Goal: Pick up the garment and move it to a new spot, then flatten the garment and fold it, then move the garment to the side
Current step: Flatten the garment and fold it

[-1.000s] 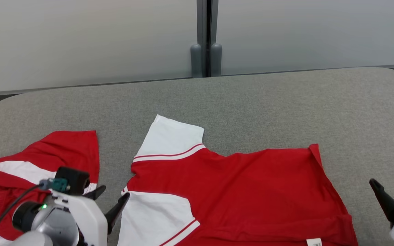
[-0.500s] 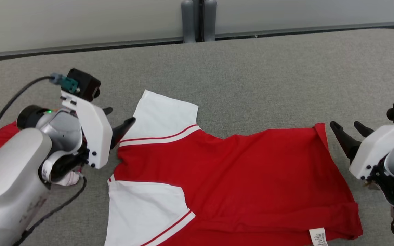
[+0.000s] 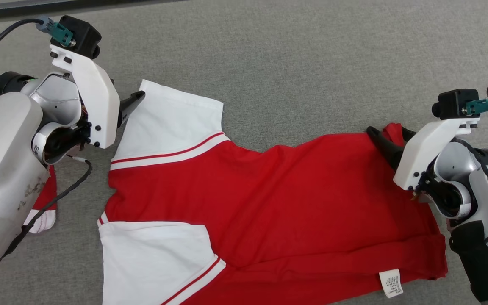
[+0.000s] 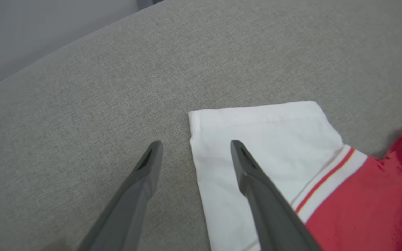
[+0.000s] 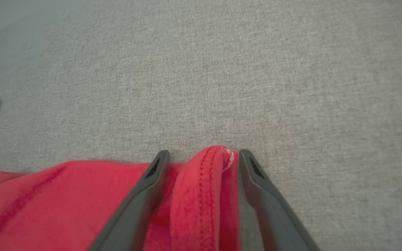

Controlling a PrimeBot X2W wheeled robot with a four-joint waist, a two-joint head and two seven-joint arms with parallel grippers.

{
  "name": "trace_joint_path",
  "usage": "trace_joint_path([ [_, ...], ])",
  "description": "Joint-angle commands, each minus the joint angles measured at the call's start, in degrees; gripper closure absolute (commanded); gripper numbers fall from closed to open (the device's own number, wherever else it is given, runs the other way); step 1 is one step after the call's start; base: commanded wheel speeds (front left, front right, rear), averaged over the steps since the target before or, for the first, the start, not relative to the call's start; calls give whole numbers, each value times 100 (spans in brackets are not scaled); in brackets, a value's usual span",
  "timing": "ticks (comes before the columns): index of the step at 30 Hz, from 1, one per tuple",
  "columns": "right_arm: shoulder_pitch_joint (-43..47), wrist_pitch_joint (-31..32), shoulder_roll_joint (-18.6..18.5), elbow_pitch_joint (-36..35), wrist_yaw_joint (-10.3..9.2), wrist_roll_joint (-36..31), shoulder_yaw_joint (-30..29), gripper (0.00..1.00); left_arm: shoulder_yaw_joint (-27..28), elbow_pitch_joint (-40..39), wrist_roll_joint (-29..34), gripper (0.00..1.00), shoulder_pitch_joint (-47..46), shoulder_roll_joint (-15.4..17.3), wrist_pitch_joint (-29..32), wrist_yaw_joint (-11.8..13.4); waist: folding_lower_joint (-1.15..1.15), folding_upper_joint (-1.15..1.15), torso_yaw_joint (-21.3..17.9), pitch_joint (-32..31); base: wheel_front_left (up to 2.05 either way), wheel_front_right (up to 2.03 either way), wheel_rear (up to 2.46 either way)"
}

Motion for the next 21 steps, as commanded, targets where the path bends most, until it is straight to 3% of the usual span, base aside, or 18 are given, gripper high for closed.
trace_joint_path([
  [1,-47,-41,-29,56,1,39,30,0,-9,36,-14,0,-109,16,-30,-27,0,0,-104,117,0,0,0],
  [15,-235,-520,-54,155,1,339,754,0,-375,565,-545,0,-400,117,-109,-48,0,0,-395,390,0,0,0],
  [17,-252,-553,-60,180,1,365,809,7,-438,652,-540,0,-443,113,-137,-48,0,0,-410,389,0,0,0],
  [18,-262,-569,-66,188,1,389,831,16,-459,683,-577,0,-456,99,-146,-48,0,0,-414,385,0,0,0],
  [19,-270,-587,-73,197,1,407,846,33,-486,706,-618,0,-456,83,-130,-49,0,0,-415,379,0,0,0],
  [20,-275,-612,-83,204,1,424,859,45,-523,694,-663,19,-445,66,-110,-49,0,0,-415,370,0,0,0],
  [21,-285,-652,-98,201,1,448,868,57,-535,667,-735,71,-434,56,-121,-49,0,0,-412,358,0,0,0],
])
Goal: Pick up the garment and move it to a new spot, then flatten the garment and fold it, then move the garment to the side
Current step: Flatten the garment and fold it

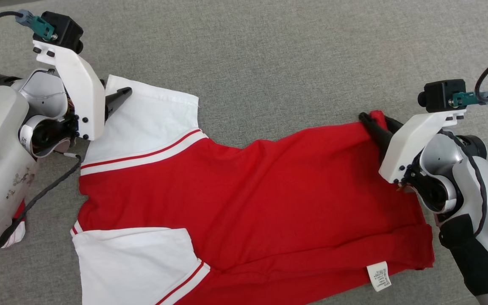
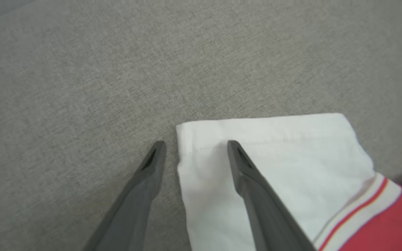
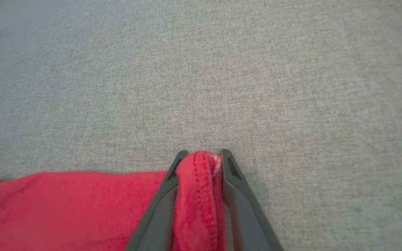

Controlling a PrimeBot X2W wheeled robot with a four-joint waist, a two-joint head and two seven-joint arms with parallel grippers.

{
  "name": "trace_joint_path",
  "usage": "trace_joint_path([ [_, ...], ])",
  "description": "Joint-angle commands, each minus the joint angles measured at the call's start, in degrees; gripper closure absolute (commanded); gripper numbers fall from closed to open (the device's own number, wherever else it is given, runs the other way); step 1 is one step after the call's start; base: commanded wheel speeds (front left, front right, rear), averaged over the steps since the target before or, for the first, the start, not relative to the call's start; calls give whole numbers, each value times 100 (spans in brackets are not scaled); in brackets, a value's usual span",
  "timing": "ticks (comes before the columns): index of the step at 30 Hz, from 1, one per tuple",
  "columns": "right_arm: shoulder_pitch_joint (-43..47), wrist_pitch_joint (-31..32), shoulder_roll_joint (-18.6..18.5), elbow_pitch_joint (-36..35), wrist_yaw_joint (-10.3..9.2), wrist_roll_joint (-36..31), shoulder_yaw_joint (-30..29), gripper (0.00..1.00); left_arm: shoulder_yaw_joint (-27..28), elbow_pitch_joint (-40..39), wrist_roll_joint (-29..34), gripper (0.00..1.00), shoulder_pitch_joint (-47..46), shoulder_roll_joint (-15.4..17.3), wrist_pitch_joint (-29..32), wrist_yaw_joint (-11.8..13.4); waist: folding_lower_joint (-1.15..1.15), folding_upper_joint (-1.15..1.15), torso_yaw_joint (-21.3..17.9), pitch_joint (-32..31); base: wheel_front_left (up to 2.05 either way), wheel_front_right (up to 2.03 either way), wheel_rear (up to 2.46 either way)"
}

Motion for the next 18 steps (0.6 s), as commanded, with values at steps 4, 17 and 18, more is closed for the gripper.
trace_joint_path([
  [4,25,-163,-57,131,1,82,45,89,-85,-82,-282,100,3,-14,-148,-8,0,0,17,-92,0,0,0],
  [17,51,-469,-145,284,1,204,142,100,-414,-210,-726,100,19,152,-436,-9,0,0,124,-504,0,0,0],
  [18,23,-479,-150,288,1,226,166,100,-436,-115,-765,31,34,144,-445,-9,0,0,118,-487,0,0,0],
])
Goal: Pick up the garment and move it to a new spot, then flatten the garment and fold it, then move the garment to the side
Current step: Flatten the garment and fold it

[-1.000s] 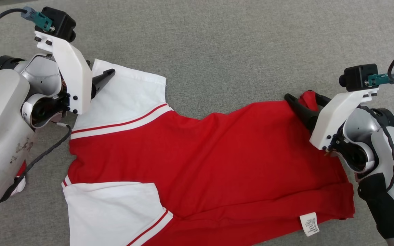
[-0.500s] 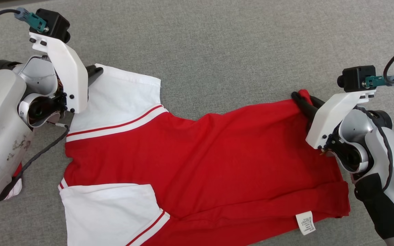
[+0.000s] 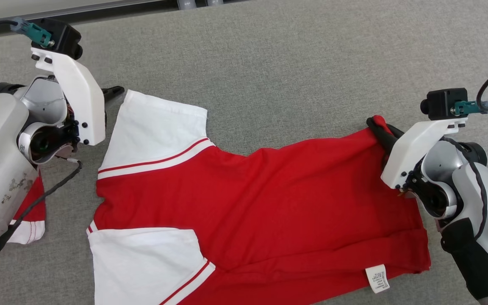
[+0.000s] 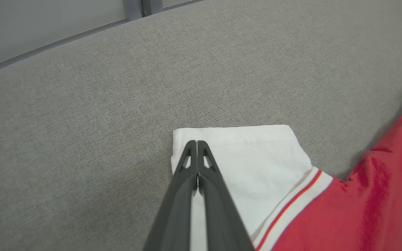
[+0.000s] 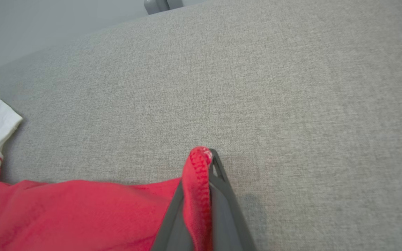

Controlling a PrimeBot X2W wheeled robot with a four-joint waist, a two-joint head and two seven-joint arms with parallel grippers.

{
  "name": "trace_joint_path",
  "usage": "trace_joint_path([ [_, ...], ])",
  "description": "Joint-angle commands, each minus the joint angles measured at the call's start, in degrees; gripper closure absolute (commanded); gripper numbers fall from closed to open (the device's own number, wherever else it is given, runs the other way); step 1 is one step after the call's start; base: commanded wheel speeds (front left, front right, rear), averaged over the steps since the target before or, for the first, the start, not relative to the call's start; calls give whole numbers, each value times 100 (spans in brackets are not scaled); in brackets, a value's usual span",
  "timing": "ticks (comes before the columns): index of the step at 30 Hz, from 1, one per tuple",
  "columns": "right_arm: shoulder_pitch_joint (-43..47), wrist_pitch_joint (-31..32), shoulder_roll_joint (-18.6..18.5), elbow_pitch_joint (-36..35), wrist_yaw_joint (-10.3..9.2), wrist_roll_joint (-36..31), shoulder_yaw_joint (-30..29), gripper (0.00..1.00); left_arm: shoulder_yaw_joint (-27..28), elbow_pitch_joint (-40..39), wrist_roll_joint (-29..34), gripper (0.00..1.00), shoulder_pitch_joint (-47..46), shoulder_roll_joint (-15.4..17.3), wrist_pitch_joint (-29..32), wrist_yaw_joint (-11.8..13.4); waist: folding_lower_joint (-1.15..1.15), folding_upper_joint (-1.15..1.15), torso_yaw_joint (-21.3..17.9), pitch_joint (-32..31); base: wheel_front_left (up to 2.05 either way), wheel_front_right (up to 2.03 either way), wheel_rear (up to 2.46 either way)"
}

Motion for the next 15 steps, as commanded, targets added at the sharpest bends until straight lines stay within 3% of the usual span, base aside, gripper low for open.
trace_joint_path([
  [1,-16,-43,-33,6,1,40,27,100,-40,85,-24,0,8,14,-39,-8,0,0,-18,53,0,0,0],
  [15,-315,-190,72,-46,1,162,272,100,-296,461,-199,0,-156,52,133,-9,0,0,-346,443,0,0,0],
])
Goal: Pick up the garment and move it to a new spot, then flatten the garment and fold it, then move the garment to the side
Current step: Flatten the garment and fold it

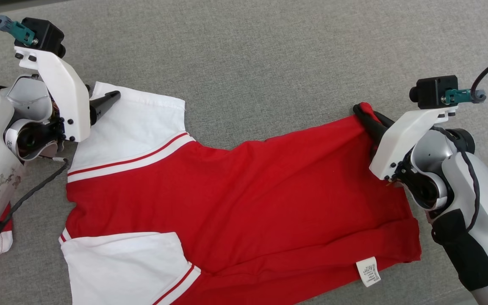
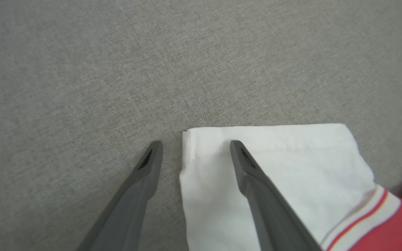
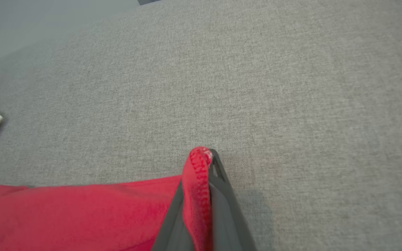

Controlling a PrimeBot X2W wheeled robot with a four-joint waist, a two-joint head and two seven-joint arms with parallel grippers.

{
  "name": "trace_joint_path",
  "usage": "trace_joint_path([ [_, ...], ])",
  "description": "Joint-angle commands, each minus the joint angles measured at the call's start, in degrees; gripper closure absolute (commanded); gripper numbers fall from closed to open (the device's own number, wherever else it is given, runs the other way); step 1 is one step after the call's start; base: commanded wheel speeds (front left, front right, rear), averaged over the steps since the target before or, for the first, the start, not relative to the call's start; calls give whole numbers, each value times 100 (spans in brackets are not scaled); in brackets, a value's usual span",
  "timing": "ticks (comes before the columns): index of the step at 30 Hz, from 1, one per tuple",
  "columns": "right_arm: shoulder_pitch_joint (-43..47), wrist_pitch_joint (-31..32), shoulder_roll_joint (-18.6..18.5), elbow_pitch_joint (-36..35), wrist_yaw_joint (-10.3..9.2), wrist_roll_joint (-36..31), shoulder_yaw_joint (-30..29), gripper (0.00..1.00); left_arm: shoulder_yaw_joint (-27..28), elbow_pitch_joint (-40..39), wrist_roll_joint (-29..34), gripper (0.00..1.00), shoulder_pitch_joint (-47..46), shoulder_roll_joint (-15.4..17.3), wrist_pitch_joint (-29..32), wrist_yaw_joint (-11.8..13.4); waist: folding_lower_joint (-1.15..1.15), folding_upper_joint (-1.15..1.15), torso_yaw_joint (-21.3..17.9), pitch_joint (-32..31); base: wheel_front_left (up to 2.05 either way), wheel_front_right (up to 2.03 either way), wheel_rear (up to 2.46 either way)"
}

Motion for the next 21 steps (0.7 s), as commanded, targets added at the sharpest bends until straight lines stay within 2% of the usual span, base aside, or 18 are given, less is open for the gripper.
trace_joint_path([
  [1,-50,-50,-15,30,1,27,14,100,-74,8,-80,8,33,-28,42,-10,0,0,-16,-12,0,0,0],
  [2,-55,-61,-22,48,1,47,24,100,-95,-1,-98,65,31,-26,53,-10,0,0,-20,-21,0,0,0],
  [3,-59,-72,-31,66,1,64,34,100,-119,-10,-103,100,21,-25,47,-10,0,0,-20,-29,0,0,0],
  [10,-27,-166,-121,223,1,89,60,100,-245,-120,-117,100,-107,70,-201,-9,0,0,91,-229,0,0,0],
  [16,179,-267,-284,417,1,154,60,100,-396,-329,-309,100,54,65,-330,-9,0,0,329,-675,0,0,0],
  [21,427,-400,-445,596,1,307,13,100,-520,-647,-534,100,221,211,-276,-9,0,0,562,-1098,0,0,0],
])
